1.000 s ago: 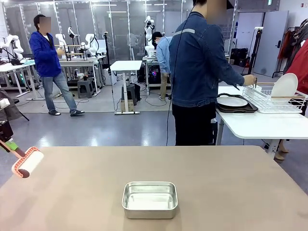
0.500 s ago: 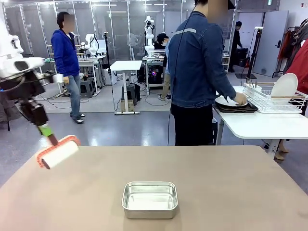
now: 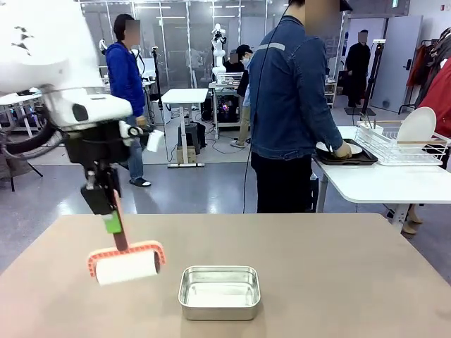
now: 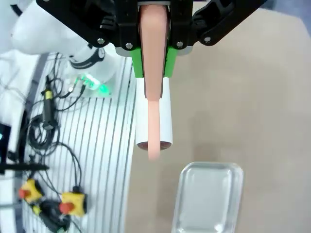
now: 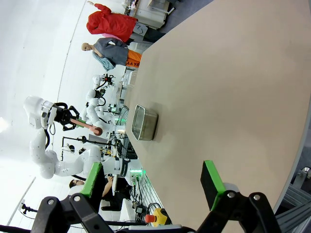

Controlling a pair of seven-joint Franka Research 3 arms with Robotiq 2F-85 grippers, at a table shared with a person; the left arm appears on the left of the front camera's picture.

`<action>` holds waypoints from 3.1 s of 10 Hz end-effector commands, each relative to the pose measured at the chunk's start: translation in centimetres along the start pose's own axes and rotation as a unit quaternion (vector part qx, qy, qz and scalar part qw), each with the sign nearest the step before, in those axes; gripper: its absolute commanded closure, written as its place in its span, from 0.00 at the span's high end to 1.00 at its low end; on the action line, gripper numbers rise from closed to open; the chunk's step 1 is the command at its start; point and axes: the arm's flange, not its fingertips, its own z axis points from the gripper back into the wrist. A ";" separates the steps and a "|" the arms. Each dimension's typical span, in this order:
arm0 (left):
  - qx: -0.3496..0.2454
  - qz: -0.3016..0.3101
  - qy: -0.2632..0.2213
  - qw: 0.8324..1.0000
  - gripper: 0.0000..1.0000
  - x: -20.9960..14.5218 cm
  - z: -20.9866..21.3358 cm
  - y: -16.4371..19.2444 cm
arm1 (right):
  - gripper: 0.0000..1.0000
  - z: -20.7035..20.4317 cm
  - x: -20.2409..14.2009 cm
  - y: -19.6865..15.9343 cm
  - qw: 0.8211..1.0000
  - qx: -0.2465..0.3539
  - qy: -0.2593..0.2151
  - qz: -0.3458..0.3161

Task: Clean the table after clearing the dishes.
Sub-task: Place the Lint Roller back on top of the Airtight Container.

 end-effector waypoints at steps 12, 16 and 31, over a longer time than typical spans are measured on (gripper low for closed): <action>0.025 -0.126 0.041 0.991 0.20 15.3 -5.8 9.8 | 1.00 -0.1 -0.1 0.4 1.000 0.000 0.001 0.001; 0.043 -0.104 0.067 0.991 0.20 16.9 -7.6 10.3 | 1.00 -0.1 -0.1 0.4 1.000 0.000 0.001 0.001; -0.031 -0.028 0.065 0.997 0.56 17.2 -17.2 21.3 | 1.00 -0.1 -0.1 0.4 1.000 0.000 0.001 0.001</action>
